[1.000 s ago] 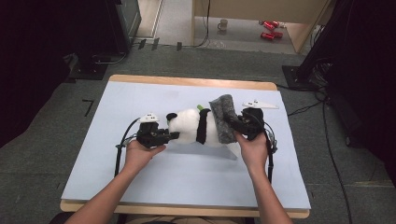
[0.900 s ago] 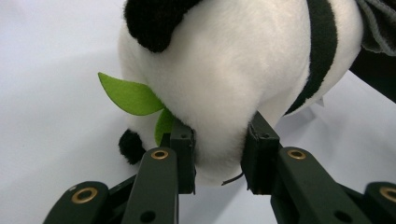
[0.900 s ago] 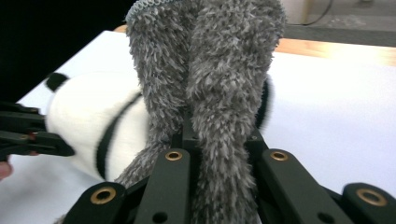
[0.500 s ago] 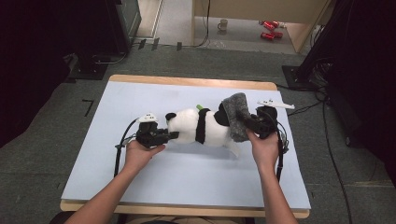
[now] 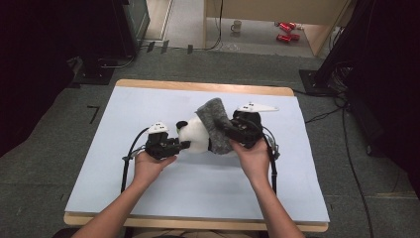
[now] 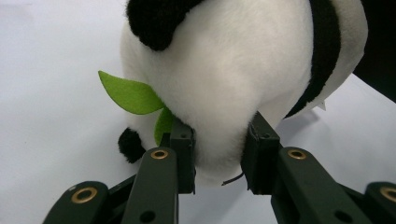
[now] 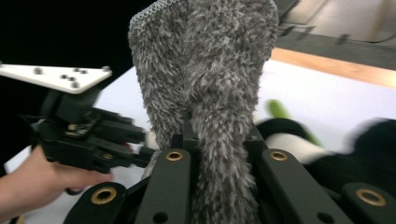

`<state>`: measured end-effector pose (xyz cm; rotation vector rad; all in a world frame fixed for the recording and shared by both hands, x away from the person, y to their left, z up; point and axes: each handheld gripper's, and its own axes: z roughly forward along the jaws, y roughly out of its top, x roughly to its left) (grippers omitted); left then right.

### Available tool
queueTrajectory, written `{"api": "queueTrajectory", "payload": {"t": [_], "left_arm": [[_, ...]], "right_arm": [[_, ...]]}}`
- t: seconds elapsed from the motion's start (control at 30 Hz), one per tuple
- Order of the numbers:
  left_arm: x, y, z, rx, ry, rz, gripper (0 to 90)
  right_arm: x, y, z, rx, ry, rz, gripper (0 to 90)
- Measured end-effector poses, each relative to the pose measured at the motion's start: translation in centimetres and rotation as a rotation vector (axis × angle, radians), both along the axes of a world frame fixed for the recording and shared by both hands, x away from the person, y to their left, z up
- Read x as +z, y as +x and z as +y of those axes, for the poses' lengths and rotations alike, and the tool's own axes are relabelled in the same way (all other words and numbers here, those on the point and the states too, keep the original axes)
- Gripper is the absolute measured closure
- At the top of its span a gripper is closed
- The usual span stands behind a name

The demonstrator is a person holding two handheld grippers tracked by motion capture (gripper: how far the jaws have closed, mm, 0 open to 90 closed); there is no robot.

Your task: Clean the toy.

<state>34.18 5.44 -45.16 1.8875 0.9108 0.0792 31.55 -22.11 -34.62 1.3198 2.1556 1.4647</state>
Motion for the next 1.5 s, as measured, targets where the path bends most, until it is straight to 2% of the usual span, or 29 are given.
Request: {"api": "queueTrajectory", "payload": {"t": [0.2, 0.3, 0.4, 0.43, 0.47, 0.53, 0.6, 0.63, 0.73, 0.83, 0.93, 1.07, 1.27, 1.43, 1.47, 1.5], "left_arm": [[0.0, -0.5, -0.1, 0.009, 0.002, -0.004, 70.0], [0.1, -0.8, -0.2, 0.014, 0.008, -0.025, 70.0], [0.3, -1.3, -0.6, 0.012, 0.023, -0.073, 70.0], [0.3, -1.4, -0.7, 0.015, 0.038, -0.078, 70.1], [0.3, -1.4, -0.8, 0.016, 0.039, -0.066, 70.1], [0.1, -1.3, -0.7, 0.013, 0.036, -0.059, 70.2], [0.1, -1.0, -0.6, 0.018, 0.023, -0.043, 70.2], [0.1, -1.0, -0.6, 0.018, 0.023, -0.043, 70.3], [0.0, -0.6, -0.3, 0.021, 0.021, -0.017, 70.3], [-0.1, -0.2, 0.0, 0.021, 0.018, -0.002, 70.4], [0.1, 0.0, -0.2, 0.009, 0.004, -0.003, 70.4], [0.0, 0.6, 0.1, -0.002, -0.009, 0.018, 70.3], [0.1, 1.2, 0.2, -0.020, -0.007, 0.030, 70.3], [-0.2, 2.0, 0.7, -0.041, -0.020, 0.061, 70.0], [-0.2, 2.1, 0.8, -0.052, -0.017, 0.057, 69.7], [-0.2, 2.1, 0.7, -0.053, -0.012, 0.051, 69.7]], "right_arm": [[-0.7, 0.1, 3.4, 0.088, -0.012, 0.015, 79.8], [-1.1, -0.1, 4.8, 0.117, -0.024, 0.016, 79.6], [-2.5, 0.5, 5.7, 0.130, -0.043, 0.052, 79.3], [-3.0, 0.7, 5.8, 0.123, -0.051, 0.062, 79.1], [-3.7, 0.9, 5.7, 0.118, -0.049, 0.070, 79.1], [-4.4, 1.2, 5.0, 0.112, -0.023, 0.076, 79.3], [-4.3, 1.3, 4.7, 0.105, -0.051, 0.065, 79.2], [-4.2, 1.2, 4.6, 0.094, -0.080, 0.051, 79.2], [-4.0, 1.3, 3.7, 0.059, -0.109, 0.044, 79.1], [-3.8, 1.5, 2.0, -0.025, -0.149, 0.034, 79.3], [-3.6, 1.7, -0.2, -0.067, -0.106, 0.046, 79.3], [-3.0, 1.7, -1.9, -0.105, -0.097, 0.029, 79.3], [-3.0, 1.5, -4.4, -0.159, -0.070, 0.044, 79.1], [-3.0, 1.3, -6.2, -0.212, -0.076, 0.051, 79.2], [-3.3, 1.4, -6.7, -0.205, -0.058, 0.066, 79.1], [-3.8, 1.5, -7.3, -0.200, -0.019, 0.092, 79.2]]}}
